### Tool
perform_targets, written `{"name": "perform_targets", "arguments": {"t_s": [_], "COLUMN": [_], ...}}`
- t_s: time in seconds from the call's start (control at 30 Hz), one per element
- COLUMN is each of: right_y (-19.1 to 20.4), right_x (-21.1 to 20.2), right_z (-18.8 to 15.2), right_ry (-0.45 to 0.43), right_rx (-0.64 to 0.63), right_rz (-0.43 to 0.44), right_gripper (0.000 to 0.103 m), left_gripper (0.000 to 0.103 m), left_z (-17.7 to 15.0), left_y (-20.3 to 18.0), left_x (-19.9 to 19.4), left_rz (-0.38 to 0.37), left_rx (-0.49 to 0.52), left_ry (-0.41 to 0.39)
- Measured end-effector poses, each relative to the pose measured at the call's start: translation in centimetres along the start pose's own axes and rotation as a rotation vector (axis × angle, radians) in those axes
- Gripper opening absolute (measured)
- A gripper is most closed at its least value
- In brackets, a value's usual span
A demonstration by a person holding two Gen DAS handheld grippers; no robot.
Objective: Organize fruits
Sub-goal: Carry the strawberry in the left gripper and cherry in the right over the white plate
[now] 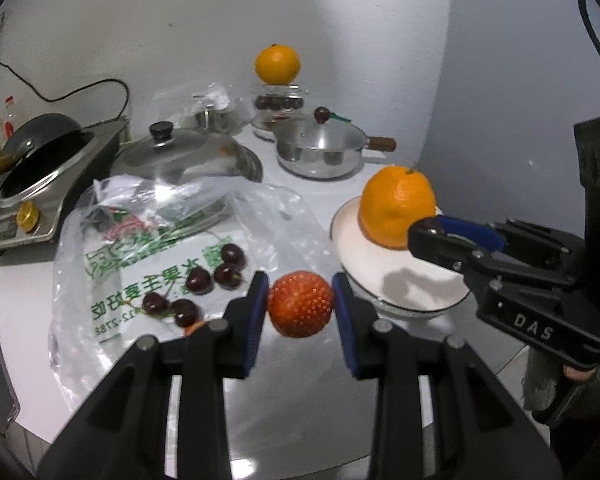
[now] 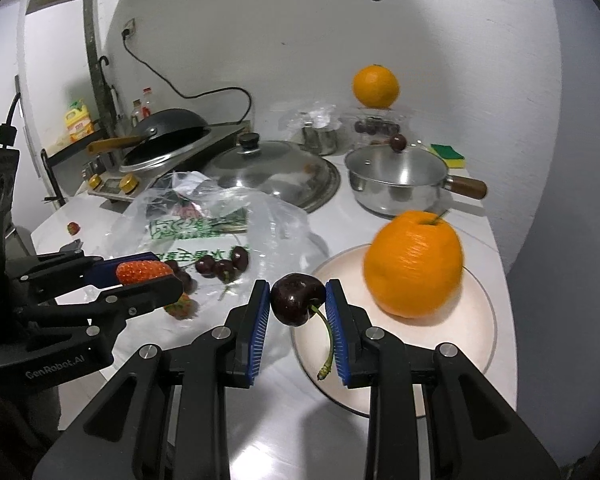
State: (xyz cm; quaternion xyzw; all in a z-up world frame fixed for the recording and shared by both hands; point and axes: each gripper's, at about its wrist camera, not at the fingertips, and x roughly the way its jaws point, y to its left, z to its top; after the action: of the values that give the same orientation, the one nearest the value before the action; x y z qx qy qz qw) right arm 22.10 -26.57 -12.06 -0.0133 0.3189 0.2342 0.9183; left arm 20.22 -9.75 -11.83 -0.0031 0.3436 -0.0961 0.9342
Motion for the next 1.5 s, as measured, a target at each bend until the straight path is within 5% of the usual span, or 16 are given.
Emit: {"name": "perform_targets", "arguments": {"t_s": [1.5], "right_y": [-12.6], "right_x": [1.5], "right_z": [-3.2], "right_ry": [0.07], "right_rx": [0.116], "right_rz": [-0.091], "right_gripper": [0.03], "left_gripper": [0.034], "left_z": [1.4], "left_y": [-11.0], "left_x": [11.2], "left_rz": [-0.142], "left_rx": [0.093], "left_ry": [0.153]}}
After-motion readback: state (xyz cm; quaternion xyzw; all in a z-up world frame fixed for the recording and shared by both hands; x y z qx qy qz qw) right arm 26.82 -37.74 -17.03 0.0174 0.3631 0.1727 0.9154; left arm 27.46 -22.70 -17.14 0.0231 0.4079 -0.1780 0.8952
